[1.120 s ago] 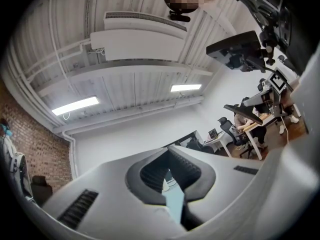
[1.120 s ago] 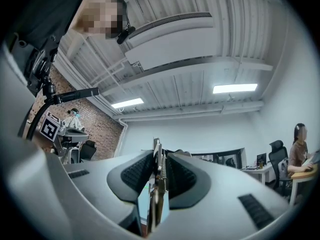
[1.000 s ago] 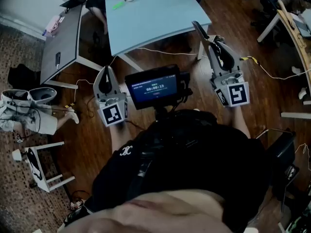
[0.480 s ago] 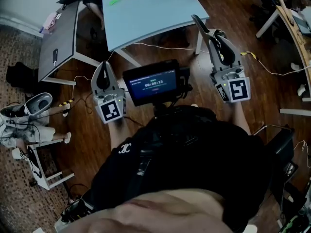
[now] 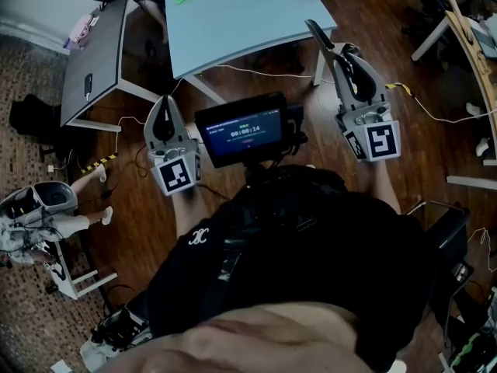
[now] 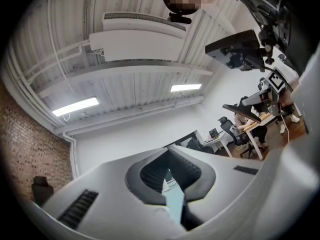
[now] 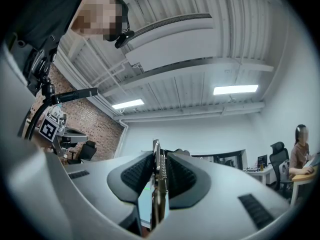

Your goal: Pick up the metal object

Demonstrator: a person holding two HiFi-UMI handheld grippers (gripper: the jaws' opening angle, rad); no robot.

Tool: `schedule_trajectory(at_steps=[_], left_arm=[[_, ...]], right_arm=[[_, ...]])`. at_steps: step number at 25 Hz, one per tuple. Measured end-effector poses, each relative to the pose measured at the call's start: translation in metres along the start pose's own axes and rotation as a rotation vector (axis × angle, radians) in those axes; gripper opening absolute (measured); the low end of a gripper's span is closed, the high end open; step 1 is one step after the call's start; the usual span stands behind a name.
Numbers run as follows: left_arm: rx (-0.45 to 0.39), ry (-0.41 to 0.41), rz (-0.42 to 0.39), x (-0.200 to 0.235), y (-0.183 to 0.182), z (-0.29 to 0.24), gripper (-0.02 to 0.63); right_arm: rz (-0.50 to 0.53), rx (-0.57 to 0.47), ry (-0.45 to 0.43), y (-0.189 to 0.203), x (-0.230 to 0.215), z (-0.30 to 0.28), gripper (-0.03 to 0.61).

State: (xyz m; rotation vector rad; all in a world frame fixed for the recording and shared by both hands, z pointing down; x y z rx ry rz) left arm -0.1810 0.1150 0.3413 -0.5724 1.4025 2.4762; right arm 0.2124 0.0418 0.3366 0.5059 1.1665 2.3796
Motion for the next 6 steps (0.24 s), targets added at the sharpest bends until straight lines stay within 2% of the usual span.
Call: schedule_trajectory(at_steps=[6], left_arm=[[0.000, -0.005, -0.009, 0.0013, 0.0023, 0.0023, 0.009]], right_arm=[[0.000, -0.002, -0.010, 0.0026, 0.0013, -0.0012, 0.058]])
Point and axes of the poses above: the fingertips, and each gripper's own axes: z backward along the fingers, x to its left, y out of its underside, the point moved 7 cm from there along z, backward along the fingers, and after that the axes turned 15 degrees about -x, right-handed, at the moved point
